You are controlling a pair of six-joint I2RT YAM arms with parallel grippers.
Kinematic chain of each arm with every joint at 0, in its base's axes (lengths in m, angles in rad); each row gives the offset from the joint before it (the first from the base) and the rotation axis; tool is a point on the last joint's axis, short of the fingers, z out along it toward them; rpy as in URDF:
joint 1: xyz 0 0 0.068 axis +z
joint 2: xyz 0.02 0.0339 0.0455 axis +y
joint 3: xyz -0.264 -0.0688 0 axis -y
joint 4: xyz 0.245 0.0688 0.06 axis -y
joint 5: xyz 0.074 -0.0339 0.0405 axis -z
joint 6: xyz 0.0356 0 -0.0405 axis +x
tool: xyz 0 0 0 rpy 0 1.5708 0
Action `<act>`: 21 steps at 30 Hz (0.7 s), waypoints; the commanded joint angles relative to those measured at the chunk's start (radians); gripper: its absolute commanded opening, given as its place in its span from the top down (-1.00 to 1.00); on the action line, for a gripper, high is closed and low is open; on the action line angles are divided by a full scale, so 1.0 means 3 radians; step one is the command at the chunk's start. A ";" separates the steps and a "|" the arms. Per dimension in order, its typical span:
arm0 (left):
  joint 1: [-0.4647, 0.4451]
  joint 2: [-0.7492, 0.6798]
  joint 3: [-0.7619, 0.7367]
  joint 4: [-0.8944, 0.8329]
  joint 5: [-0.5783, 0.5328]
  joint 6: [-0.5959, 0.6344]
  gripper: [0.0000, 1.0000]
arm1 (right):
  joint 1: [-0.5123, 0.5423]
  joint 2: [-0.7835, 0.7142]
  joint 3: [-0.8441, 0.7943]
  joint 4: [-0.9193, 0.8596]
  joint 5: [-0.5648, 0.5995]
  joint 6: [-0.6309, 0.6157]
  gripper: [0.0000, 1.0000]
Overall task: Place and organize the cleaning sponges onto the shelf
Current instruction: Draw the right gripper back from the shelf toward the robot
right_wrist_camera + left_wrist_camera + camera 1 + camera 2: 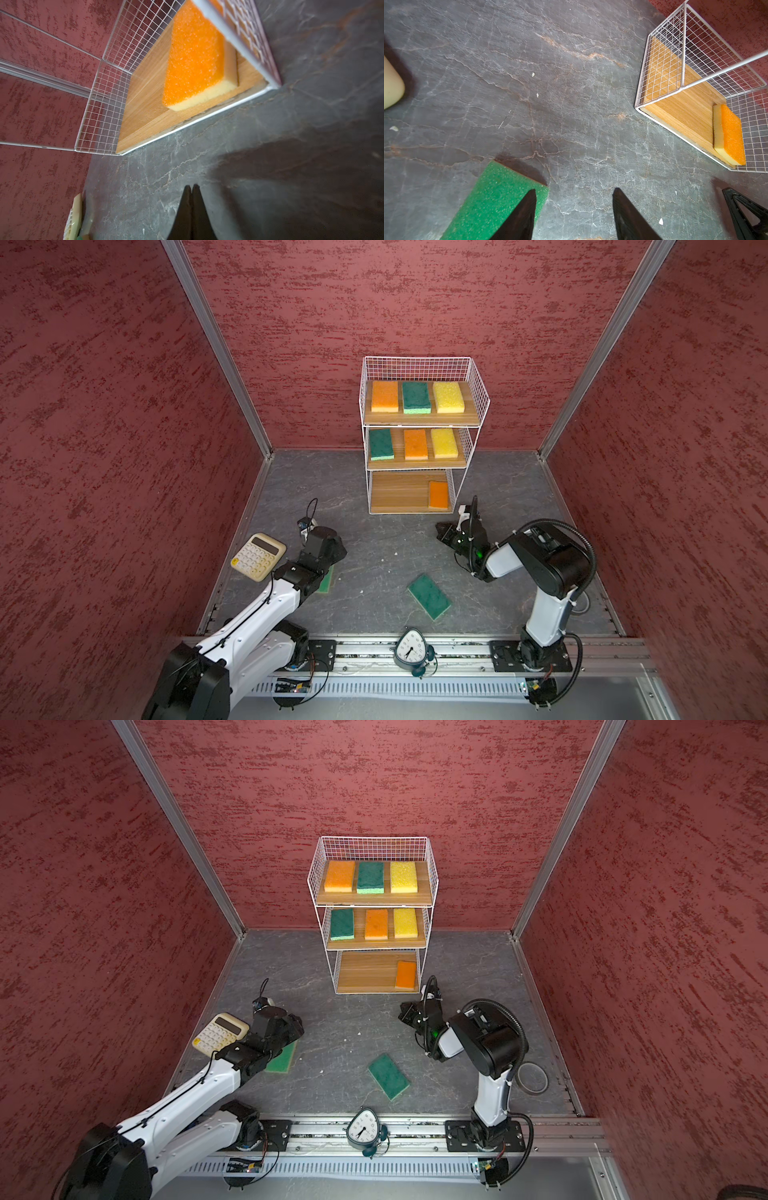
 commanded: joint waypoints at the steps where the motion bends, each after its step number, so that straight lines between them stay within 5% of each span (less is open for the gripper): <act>1: -0.0018 0.0017 0.0089 0.0072 -0.0067 0.0002 -0.19 | -0.0042 0.0114 0.0101 0.0320 -0.0010 0.0127 1.00; 21: -0.0015 0.0260 0.0066 0.0311 0.0002 -0.0080 -0.17 | -0.0057 0.0732 0.0136 0.1194 0.0661 0.1017 1.00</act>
